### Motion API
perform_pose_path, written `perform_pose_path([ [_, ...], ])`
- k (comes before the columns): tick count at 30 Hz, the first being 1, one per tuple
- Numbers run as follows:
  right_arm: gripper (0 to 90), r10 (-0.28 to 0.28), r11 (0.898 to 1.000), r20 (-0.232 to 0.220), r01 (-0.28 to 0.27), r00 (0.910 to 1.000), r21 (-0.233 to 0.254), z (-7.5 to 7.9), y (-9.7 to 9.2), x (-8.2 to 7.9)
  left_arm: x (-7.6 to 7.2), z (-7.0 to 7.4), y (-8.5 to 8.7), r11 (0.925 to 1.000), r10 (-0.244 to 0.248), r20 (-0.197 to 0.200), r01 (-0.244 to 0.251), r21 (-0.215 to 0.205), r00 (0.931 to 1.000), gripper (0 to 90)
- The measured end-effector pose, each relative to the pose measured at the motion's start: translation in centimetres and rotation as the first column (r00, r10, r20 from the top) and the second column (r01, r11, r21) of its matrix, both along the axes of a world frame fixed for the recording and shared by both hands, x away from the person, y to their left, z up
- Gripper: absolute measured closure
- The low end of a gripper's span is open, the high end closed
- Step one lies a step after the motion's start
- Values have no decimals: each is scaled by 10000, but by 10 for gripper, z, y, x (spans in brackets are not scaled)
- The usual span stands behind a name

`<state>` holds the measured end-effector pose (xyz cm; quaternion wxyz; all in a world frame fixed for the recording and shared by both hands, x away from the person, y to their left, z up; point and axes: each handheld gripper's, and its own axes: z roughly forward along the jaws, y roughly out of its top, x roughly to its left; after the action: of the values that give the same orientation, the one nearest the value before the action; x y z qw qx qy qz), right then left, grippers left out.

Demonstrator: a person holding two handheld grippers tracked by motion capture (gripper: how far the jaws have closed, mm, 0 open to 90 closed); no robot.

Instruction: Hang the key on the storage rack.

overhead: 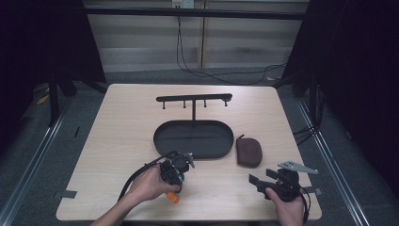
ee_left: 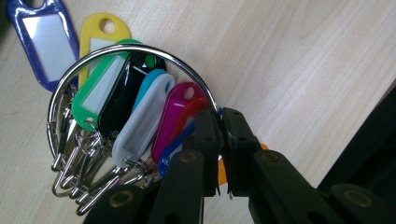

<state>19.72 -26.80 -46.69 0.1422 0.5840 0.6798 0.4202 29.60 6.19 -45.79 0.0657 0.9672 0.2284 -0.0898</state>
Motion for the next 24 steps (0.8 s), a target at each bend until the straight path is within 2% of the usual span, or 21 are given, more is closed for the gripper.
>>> perform_pose_path([
  [1,195,8,10000,26,-8,10000,-18,0,0,0,1,0,1,10000,84,-134,-84,-46,9999,861],
  [3,195,6,10000,10,-6,10000,-14,0,0,0,2,1,2,10000,-44,-186,44,2,9998,861],
  [5,195,8,10000,4,-8,10000,-13,0,0,0,3,4,4,9999,22,-211,-25,-133,9998,860],
  [6,195,2,10000,19,-2,10000,-44,0,0,0,4,9,7,9995,113,-186,-119,-285,9998,859],
  [9,195,-12,10000,-25,12,10000,-22,0,0,0,4,15,10,9994,130,-121,-134,-330,9998,857],
  [14,196,-39,10000,-65,38,10000,-61,0,0,1,3,25,13,9998,33,117,-31,-172,9999,855],
  [24,196,-68,9999,-78,68,9999,-85,-1,0,1,8,49,25,9987,476,524,-465,-220,9975,852],
])
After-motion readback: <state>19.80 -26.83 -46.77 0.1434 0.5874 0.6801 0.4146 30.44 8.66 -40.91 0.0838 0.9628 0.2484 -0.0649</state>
